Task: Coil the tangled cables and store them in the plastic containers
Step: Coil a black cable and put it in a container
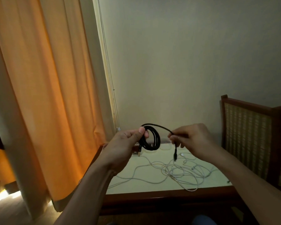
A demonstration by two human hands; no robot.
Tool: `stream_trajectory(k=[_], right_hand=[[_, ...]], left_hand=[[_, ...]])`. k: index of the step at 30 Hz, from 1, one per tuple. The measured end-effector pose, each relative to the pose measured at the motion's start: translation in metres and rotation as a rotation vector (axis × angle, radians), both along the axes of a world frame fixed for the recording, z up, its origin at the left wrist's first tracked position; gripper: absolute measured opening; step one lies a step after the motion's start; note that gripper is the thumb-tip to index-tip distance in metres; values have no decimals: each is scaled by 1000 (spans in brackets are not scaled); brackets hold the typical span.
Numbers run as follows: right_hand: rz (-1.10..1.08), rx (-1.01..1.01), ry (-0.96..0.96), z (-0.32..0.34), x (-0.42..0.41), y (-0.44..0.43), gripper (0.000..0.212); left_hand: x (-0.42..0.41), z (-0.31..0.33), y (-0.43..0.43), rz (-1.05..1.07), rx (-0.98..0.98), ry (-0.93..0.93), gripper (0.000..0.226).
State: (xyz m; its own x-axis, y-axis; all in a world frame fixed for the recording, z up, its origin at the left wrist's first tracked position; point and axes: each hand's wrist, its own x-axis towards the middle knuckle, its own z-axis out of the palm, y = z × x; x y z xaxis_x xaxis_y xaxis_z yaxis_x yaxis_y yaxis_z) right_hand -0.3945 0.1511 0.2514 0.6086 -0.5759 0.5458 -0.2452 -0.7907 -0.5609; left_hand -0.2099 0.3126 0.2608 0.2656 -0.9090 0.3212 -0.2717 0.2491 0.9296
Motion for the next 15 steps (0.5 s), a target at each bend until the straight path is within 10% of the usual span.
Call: stream_trajectory(k=[5, 15], right_hand=[[176, 493, -573, 16, 10, 14, 7], [418, 923, -726, 18, 16, 25, 21]], left_hand=[[-8, -3, -1, -74, 20, 13, 35], [-9, -2, -2, -163, 3, 168, 35]])
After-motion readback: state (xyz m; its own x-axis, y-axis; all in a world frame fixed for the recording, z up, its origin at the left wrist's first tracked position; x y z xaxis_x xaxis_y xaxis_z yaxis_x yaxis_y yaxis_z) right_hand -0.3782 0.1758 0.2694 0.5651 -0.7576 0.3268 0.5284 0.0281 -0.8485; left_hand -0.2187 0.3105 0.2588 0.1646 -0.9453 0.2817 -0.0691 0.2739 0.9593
